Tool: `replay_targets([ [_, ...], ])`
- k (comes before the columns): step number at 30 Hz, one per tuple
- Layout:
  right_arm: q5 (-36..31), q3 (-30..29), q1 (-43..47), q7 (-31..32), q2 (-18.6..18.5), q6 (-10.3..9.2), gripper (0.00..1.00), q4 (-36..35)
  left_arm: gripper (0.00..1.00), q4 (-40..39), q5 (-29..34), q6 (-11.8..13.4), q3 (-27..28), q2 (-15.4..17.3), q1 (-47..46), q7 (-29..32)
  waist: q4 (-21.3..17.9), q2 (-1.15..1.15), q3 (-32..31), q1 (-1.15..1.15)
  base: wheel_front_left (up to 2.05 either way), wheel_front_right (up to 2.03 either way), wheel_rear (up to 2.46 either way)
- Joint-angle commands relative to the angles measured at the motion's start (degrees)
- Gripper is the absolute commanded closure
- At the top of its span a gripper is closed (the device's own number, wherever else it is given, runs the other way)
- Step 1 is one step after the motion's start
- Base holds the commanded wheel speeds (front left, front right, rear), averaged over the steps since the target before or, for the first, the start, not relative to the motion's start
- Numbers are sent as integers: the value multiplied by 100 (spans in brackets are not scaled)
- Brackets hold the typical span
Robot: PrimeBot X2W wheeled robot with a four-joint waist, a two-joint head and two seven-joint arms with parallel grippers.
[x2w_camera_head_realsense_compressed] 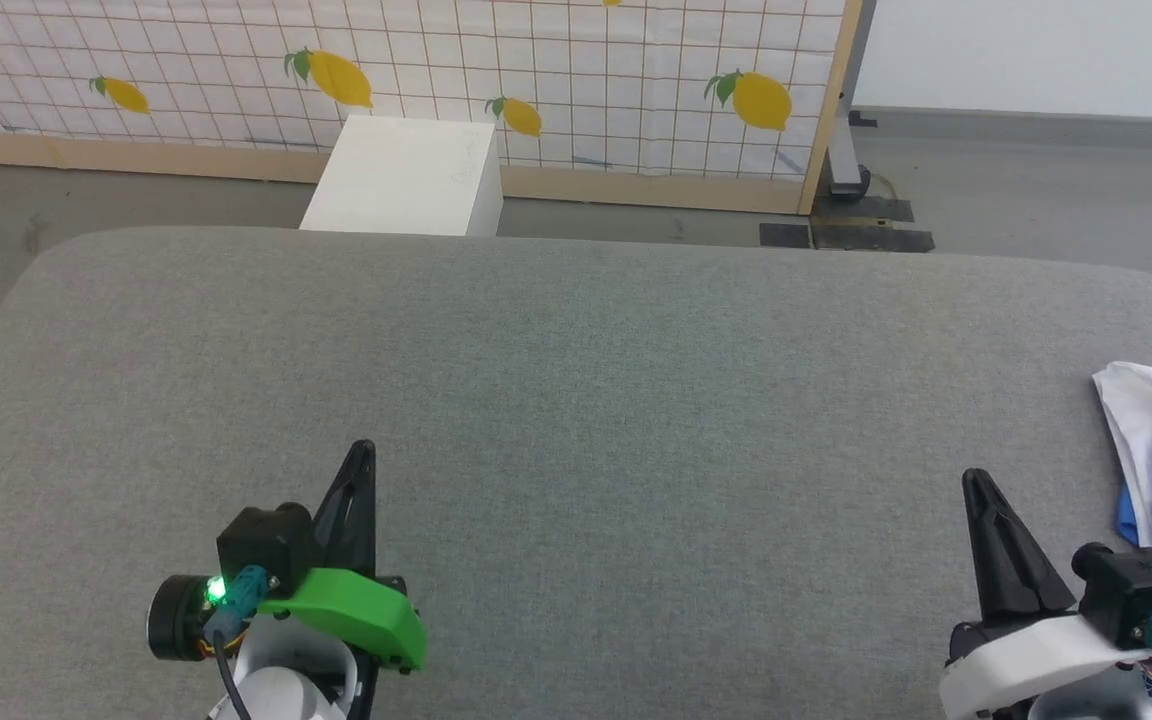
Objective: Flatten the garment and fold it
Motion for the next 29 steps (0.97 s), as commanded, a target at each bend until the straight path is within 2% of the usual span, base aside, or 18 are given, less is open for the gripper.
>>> replay_targets([
  [1,-59,19,-112,37,5,-3,100,20,100,-48,105,56,34,-13,110,35,-5,0,1,0,0,0,0],
  [29,-250,116,-263,216,9,-5,100,69,100,-372,342,173,170,-20,236,362,-109,0,26,0,0,0,0],
])
